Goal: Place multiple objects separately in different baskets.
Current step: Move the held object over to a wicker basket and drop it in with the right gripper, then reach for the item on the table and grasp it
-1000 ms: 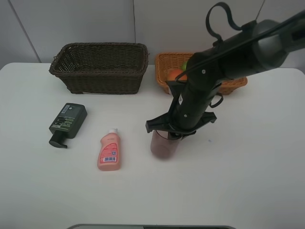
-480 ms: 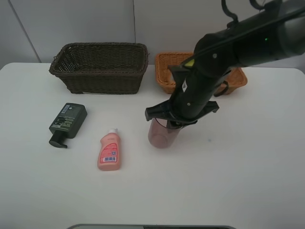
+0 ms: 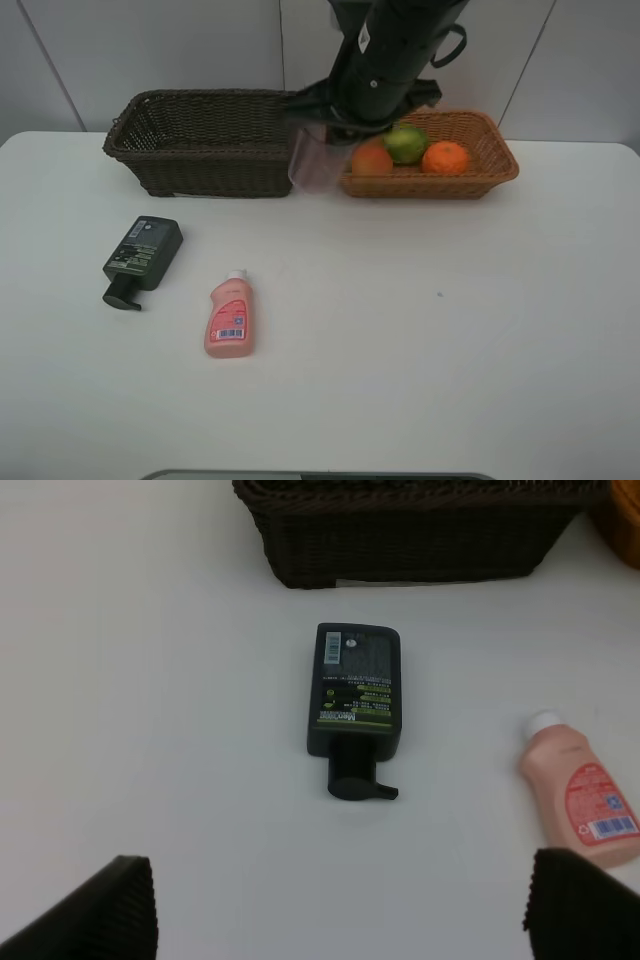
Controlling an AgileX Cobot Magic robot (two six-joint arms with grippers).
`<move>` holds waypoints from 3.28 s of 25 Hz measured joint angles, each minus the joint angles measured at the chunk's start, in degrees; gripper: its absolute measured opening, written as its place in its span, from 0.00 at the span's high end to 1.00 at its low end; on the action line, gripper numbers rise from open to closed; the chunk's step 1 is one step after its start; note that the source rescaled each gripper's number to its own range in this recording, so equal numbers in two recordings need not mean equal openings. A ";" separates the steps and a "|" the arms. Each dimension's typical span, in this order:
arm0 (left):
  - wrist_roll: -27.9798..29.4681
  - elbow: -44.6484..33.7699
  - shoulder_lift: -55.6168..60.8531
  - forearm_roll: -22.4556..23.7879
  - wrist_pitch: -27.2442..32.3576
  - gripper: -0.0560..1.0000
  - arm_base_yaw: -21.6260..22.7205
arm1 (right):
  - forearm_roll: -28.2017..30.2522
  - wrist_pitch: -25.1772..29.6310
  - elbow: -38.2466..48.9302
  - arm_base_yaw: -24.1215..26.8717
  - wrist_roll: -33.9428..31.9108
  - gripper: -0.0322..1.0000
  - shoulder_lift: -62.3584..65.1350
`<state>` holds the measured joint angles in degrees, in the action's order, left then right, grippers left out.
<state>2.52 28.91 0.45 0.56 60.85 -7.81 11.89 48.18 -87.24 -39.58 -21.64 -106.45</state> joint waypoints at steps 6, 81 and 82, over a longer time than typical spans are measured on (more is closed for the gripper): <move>0.00 0.00 0.00 0.00 0.00 0.15 0.00 | 0.65 2.61 -14.50 0.00 2.53 0.97 -7.95; 0.00 0.00 0.00 0.00 0.00 0.15 0.00 | -4.95 2.70 -9.66 6.36 0.86 0.09 -10.81; 0.00 0.00 0.00 0.00 0.00 0.15 0.00 | -5.50 2.70 -5.35 7.76 0.86 0.09 -8.08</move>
<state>2.52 28.91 0.45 0.56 60.85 -7.81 6.39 50.88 -92.58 -31.82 -20.77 -114.53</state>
